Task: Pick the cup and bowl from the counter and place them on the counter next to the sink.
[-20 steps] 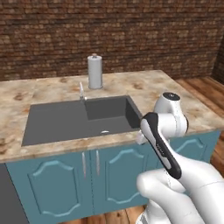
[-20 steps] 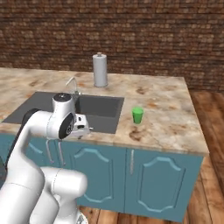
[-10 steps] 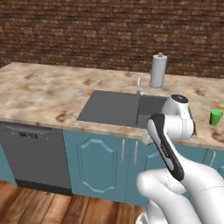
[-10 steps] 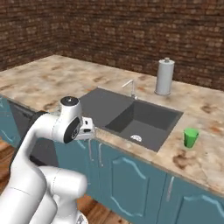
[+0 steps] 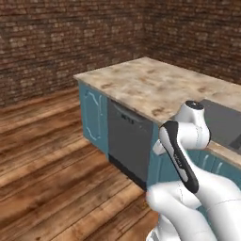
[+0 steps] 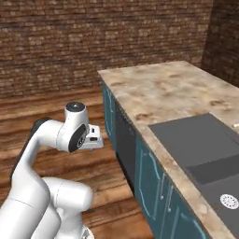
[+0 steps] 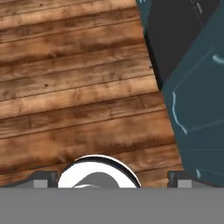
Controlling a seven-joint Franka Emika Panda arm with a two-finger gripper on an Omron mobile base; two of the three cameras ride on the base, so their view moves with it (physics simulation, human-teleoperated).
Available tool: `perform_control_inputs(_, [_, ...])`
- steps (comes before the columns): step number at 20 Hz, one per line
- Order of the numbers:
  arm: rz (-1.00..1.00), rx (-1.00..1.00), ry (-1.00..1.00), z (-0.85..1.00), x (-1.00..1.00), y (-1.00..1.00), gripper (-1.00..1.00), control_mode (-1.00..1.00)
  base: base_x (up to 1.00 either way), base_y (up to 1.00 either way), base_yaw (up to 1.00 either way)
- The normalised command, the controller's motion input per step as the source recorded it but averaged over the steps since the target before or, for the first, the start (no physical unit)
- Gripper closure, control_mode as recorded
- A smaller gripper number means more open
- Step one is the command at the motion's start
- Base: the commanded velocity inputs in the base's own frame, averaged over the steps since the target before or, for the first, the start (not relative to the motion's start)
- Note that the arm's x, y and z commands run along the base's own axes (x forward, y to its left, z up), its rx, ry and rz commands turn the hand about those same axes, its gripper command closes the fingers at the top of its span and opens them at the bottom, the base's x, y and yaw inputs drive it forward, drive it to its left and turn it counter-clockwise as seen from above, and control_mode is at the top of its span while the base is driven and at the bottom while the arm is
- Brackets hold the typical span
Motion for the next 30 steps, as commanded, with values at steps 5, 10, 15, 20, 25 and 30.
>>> perform_control_inputs(5, [0.0,0.0,0.0,0.0,0.0,0.0,-1.0,1.0,0.0,0.22,1.0])
perform_control_inputs(10, [0.0,0.0,0.0,0.0,0.0,0.0,-1.0,1.0,0.13,0.26,0.9])
perform_control_inputs(15, [0.0,0.0,0.0,0.0,0.0,0.0,-1.0,1.0,1.0,0.0,0.21])
perform_control_inputs(20, [0.0,0.0,0.0,0.0,0.0,0.0,-1.0,1.0,1.0,-0.02,0.06])
perform_control_inputs(25, [0.0,0.0,0.0,0.0,0.0,0.0,-1.0,1.0,1.0,-0.01,0.2])
perform_control_inputs(30, [0.0,0.0,0.0,0.0,0.0,0.0,-1.0,1.0,1.0,0.0,0.39])
